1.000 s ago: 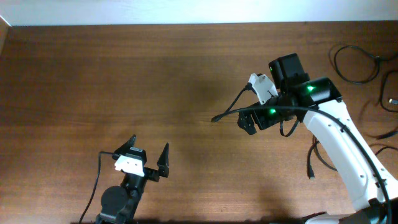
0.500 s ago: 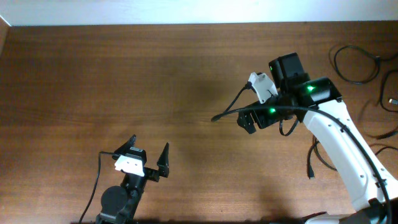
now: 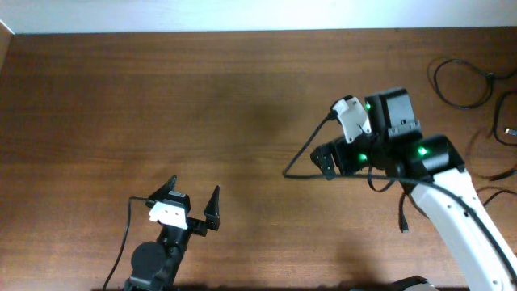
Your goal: Untangle cables
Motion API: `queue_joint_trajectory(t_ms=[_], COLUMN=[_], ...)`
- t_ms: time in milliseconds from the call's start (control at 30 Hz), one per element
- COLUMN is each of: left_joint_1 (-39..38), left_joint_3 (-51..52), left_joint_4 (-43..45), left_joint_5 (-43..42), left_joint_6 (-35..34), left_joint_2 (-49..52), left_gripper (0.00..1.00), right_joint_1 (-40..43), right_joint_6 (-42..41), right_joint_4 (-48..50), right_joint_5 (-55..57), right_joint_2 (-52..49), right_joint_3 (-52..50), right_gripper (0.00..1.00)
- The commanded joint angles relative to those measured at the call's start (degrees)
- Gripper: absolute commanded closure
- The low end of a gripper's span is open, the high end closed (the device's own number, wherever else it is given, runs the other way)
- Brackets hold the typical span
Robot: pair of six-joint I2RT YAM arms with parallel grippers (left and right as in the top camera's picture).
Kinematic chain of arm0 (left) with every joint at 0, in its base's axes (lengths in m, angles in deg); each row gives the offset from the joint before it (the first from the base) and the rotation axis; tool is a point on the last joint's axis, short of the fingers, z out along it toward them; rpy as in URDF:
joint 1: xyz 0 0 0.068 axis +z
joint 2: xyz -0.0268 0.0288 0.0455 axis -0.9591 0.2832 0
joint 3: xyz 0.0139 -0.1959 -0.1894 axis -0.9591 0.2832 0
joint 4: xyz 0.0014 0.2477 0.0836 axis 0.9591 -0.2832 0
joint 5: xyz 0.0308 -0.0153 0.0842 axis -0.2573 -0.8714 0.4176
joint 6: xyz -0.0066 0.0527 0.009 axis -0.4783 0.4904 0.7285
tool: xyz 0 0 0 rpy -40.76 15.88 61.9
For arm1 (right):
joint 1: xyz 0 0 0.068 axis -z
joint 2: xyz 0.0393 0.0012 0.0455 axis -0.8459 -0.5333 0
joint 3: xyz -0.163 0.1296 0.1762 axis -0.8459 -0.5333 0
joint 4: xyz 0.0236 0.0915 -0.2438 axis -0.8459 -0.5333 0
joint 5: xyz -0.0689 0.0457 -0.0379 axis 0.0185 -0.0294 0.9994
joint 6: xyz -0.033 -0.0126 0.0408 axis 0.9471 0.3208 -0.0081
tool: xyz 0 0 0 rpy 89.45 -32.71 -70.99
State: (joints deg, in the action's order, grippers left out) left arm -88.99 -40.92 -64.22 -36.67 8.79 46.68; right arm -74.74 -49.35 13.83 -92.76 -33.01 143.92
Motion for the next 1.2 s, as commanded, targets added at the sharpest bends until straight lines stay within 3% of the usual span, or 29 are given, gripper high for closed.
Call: queue_joint_trajectory(t_ms=[0,133,267,567,933,1167], left_joint_1=[0.2,0.2,0.2,0.2,0.2,0.2], left_joint_3=[0.2,0.2,0.2,0.2,0.2,0.2], left_joint_4=[-0.3,-0.3,-0.3,-0.3,-0.3,-0.3], left_joint_5=[0.2,0.2,0.2,0.2,0.2,0.2], left_joint_6=[0.1,0.1,0.1,0.1,0.1,0.1], left_joint_2=[-0.5,-0.5,-0.5,-0.5,-0.5,-0.5], left_gripper=[0.01,0.01,0.01,0.01,0.01,0.01], right_joint_1=[0.1,4.3,8.8,11.5,12.6,12.6], right_joint_6=[-0.7,-6.5,-6.5,-6.5,-7.2,-7.4], right_joint_4=[6.1,17.7,28.1,44.4,46.1,46.8], right_joint_5=[0.5,-1.6,-6.5,-6.2,-6.0,-1.7], right_joint_2=[6.0,13.2,21.4,40.9,60.8,65.3], right_joint_3=[-4.9,-16.8,-28.5,-50.0,-66.7,-66.8], right_gripper=[0.01,0.01,0.01,0.01,0.01,0.01])
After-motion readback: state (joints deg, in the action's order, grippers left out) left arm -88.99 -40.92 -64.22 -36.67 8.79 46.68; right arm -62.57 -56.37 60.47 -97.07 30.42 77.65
